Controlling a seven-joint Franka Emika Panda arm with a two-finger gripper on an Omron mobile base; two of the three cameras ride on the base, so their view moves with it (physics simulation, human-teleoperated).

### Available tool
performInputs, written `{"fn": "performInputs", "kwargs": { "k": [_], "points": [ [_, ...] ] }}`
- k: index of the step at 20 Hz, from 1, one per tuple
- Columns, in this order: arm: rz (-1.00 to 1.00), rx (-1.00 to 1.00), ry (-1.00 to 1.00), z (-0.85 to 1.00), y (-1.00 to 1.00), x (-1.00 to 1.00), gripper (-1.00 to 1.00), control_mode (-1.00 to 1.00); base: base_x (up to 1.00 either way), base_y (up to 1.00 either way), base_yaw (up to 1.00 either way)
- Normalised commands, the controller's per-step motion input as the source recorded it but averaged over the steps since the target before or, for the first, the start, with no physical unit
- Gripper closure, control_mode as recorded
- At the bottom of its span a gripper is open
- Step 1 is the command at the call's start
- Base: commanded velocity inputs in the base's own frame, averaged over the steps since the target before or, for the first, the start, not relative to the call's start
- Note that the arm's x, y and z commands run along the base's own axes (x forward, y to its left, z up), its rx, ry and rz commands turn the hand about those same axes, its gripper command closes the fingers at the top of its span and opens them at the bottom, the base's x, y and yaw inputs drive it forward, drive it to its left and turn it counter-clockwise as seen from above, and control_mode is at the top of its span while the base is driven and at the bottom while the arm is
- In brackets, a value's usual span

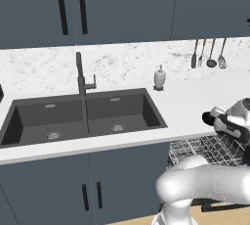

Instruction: Pick up the cup and bowl from the counter, place them in the dishwasher, and close the dishwasher door.

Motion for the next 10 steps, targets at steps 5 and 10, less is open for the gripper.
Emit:
{"fn": "performInputs", "kwargs": {
  "k": [5,10],
  "points": [
    [-0.08,0.02,0.21,0.6,-0.09,0.23,-1.0,-1.0,0.0,0.0,0.0],
    [-0.05,0.08,0.2,0.54,-0.28,0.0,-1.0,-1.0,0.0,0.0,0.0]
  ]
}}
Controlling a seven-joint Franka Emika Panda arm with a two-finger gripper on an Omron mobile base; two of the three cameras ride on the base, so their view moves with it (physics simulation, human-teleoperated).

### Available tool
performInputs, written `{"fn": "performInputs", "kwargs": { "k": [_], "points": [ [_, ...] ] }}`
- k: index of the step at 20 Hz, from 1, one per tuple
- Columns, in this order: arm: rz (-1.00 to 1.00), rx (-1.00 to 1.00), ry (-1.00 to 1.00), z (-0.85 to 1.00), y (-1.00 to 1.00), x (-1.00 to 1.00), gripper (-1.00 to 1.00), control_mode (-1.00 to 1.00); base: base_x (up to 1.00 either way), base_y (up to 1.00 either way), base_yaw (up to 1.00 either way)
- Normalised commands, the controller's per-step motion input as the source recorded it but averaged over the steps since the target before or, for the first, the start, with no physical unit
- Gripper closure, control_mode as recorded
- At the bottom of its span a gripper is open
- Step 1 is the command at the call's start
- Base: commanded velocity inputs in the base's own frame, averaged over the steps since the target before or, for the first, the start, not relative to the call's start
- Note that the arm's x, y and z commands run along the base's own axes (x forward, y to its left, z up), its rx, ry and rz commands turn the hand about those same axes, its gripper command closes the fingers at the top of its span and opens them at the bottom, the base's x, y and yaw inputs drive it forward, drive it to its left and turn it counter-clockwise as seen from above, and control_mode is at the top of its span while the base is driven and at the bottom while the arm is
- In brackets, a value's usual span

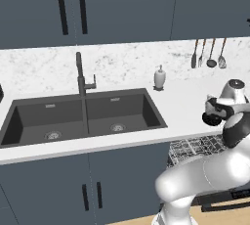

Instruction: Pick up the cup and bowl from the counter, place them in the dishwasher, and close the dishwasher door.

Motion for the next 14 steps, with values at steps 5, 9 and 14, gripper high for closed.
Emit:
{"fn": "performInputs", "kwargs": {
  "k": [5,9,14],
  "points": [
    [-0.12,0.12,0.1,0.01,-0.16,-0.19,-1.0,-1.0,0.0,0.0,0.0],
    [-0.08,0.19,0.01,-0.07,-0.13,-0.1,-1.0,-1.0,0.0,0.0,0.0],
    [-0.03,0.1,0.0,-0.17,-0.03,0.02,-1.0,-1.0,0.0,0.0,0.0]
  ]
}}
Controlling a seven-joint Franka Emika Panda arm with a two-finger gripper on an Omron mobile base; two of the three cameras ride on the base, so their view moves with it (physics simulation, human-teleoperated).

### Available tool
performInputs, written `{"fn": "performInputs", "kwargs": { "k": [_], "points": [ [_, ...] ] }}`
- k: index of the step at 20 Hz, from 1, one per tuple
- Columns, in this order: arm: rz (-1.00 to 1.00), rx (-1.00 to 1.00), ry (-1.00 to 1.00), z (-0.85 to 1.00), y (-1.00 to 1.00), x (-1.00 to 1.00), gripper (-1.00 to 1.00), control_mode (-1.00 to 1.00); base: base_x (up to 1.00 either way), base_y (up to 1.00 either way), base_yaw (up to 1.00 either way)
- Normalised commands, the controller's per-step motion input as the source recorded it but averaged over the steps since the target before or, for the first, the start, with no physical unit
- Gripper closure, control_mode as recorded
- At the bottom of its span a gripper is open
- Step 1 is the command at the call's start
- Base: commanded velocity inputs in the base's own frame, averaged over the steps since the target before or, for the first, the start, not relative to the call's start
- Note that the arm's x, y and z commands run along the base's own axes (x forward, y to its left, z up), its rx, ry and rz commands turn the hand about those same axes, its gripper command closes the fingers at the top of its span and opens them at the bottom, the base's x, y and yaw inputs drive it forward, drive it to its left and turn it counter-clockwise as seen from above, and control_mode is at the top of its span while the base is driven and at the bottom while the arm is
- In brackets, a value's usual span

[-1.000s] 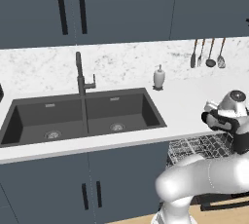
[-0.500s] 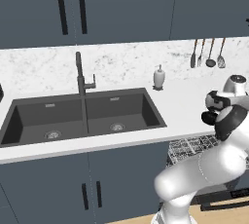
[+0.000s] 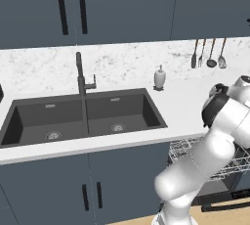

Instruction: Pick up the cup and bowl from the counter, place them in the dishwasher, and close the dishwasher door.

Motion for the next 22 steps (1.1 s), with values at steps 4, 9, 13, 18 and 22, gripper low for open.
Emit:
{"fn": "performInputs", "kwargs": {
  "k": [4,9,13,18,22],
  "points": [
    [0.0,0.0,0.07,-0.25,0.0,0.16,-1.0,-1.0,0.0,0.0,0.0],
    [0.0,0.0,0.14,-0.26,0.0,0.29,-1.0,-1.0,0.0,0.0,0.0],
    [0.0,0.0,0.11,-0.17,-0.01,0.33,-1.0,-1.0,0.0,0.0,0.0],
    [0.0,0.0,0.06,-0.04,-0.18,0.08,-1.0,-1.0,0.0,0.0,0.0],
    [0.0,0.0,0.0,-0.09,-0.26,0.0,-1.0,-1.0,0.0,0.0,0.0]
  ]
}}
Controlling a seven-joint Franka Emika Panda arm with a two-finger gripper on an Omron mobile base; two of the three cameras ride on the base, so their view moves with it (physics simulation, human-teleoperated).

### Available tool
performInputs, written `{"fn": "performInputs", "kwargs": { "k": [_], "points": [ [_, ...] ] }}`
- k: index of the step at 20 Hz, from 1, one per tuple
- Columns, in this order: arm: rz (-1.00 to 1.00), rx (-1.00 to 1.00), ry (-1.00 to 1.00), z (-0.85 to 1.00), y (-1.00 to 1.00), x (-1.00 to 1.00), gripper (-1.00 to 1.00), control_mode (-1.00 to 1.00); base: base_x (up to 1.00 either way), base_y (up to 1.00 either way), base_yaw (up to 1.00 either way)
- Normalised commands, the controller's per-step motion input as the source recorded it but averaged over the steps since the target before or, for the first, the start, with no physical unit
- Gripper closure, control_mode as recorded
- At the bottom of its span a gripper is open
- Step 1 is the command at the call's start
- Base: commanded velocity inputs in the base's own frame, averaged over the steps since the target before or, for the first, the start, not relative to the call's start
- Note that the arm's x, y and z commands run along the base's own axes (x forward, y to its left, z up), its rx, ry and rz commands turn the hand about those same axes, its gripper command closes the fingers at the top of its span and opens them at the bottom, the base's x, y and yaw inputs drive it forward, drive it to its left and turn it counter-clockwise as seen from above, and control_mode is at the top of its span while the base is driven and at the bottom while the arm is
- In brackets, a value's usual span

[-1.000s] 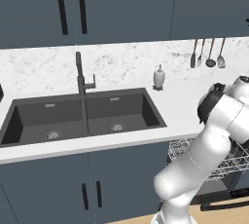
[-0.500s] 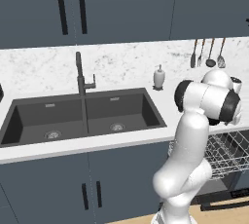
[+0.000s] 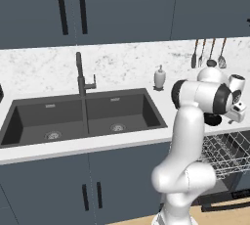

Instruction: Pick up the cup and bowl from the counter, place them in the dishwasher, and close the dishwasher door.

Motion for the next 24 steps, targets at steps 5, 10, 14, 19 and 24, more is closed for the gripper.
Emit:
{"fn": "performInputs", "kwargs": {
  "k": [5,10,14,19,24],
  "points": [
    [0.0,0.0,0.0,-0.17,0.02,0.0,-1.0,-1.0,0.0,0.0,0.0],
    [0.0,0.0,0.0,-0.21,0.0,0.0,-1.0,-1.0,0.0,0.0,0.0],
    [0.0,-0.01,0.0,-0.35,0.12,0.03,-1.0,-1.0,0.0,0.0,0.0],
    [-0.02,-0.08,0.0,-0.22,0.42,0.26,-1.0,-1.0,0.0,0.0,0.0],
    [0.0,0.0,0.0,-0.18,0.03,0.03,1.0,-1.0,0.0,0.0,0.0]
  ]
}}
